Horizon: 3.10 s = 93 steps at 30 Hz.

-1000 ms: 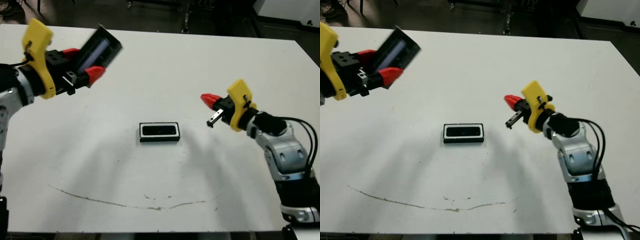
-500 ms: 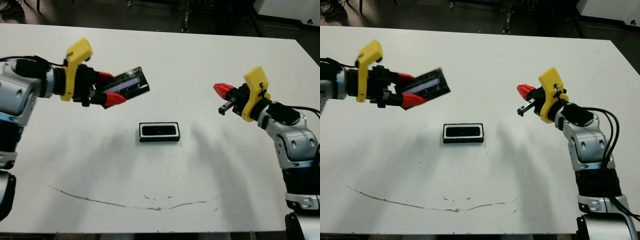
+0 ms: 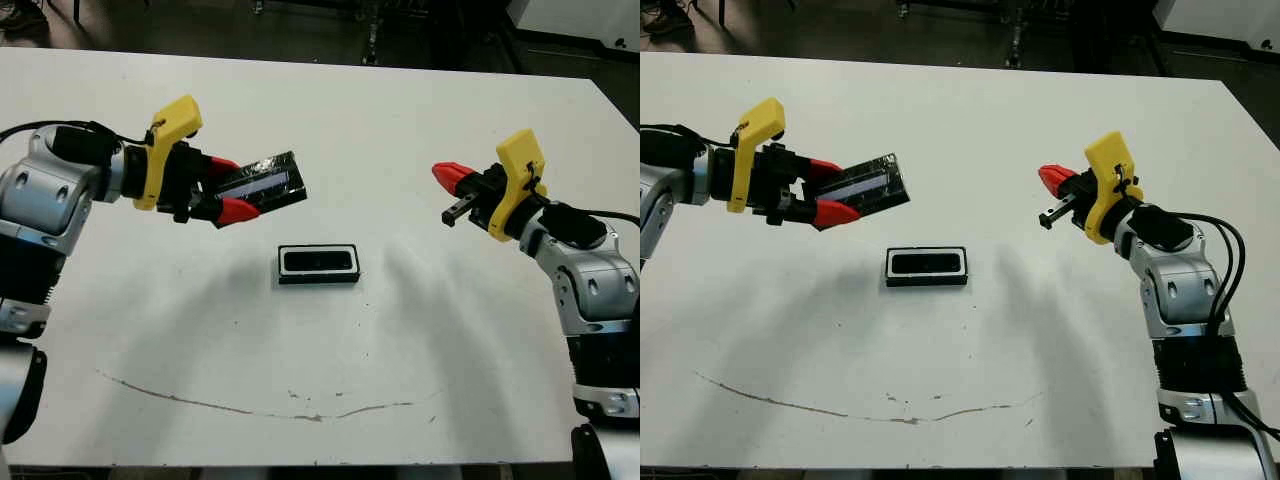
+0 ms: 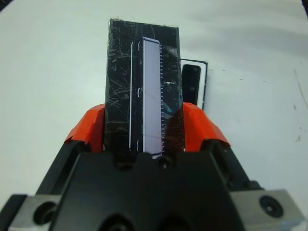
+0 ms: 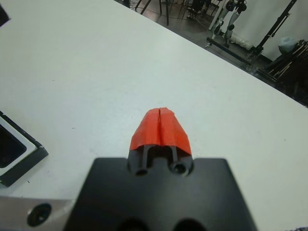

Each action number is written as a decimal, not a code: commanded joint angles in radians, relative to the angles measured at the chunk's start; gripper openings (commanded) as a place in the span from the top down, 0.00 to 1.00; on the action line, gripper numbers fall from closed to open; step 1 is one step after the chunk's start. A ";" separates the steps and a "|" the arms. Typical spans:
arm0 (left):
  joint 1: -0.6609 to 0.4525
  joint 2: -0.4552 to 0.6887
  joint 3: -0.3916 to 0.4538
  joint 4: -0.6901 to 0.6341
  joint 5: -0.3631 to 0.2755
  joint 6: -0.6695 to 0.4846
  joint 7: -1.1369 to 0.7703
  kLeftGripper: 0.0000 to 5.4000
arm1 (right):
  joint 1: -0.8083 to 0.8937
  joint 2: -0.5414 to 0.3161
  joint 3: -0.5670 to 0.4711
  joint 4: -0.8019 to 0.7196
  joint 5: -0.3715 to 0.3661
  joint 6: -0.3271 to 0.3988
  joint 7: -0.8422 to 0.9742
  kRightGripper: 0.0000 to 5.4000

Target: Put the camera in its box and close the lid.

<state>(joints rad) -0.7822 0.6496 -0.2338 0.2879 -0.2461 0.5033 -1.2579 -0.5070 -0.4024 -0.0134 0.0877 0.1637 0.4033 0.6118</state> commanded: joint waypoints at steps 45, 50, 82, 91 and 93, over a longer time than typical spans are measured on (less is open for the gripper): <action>0.099 -0.139 -0.061 0.161 0.061 -0.082 -0.052 0.41 | 0.000 -0.026 0.001 -0.019 0.044 0.006 0.020 1.00; 0.100 -0.148 -0.067 0.165 0.070 -0.087 -0.050 0.41 | -0.001 -0.030 0.008 -0.015 0.031 -0.006 0.020 1.00; 0.167 -0.162 -0.102 0.065 0.042 -0.002 -0.105 0.41 | 0.006 -0.036 0.009 -0.019 0.016 -0.014 0.024 1.00; 0.159 -0.185 -0.127 0.087 0.075 -0.048 -0.079 0.41 | 0.010 -0.039 0.005 -0.026 0.020 -0.004 0.026 1.00; 0.147 -0.201 -0.138 0.113 0.087 -0.060 -0.075 0.41 | 0.010 -0.041 0.006 -0.028 0.019 0.001 0.027 1.00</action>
<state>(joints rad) -0.6706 0.4906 -0.3120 0.3769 -0.1768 0.4408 -1.3108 -0.5073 -0.4235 -0.0070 0.0663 0.1846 0.3862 0.6381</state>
